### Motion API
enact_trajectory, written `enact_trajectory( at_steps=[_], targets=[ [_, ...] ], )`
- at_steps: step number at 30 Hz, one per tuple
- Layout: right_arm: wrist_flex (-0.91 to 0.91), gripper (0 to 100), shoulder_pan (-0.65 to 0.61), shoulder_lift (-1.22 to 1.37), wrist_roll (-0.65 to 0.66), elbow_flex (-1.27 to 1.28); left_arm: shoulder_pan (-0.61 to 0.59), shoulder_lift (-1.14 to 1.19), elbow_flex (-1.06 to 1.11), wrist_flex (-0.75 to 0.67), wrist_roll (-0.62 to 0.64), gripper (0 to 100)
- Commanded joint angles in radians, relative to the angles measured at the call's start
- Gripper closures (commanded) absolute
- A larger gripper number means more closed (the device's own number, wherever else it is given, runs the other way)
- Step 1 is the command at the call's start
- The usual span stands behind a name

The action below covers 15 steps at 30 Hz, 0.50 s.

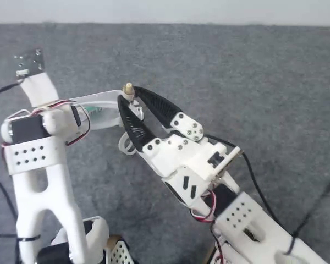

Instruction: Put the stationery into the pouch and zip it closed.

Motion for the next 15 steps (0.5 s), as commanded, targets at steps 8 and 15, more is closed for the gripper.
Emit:
enact_trajectory(
  at_steps=[8,15],
  targets=[
    [-0.412,99.3,0.062,0.358,-0.003,-0.012,0.006,-0.009,-0.022,0.005,-0.012,99],
    [-0.479,99.3,0.068,0.475,-0.003,-0.038,0.006,-0.009,-0.022,0.006,-0.021,99]
  ],
)
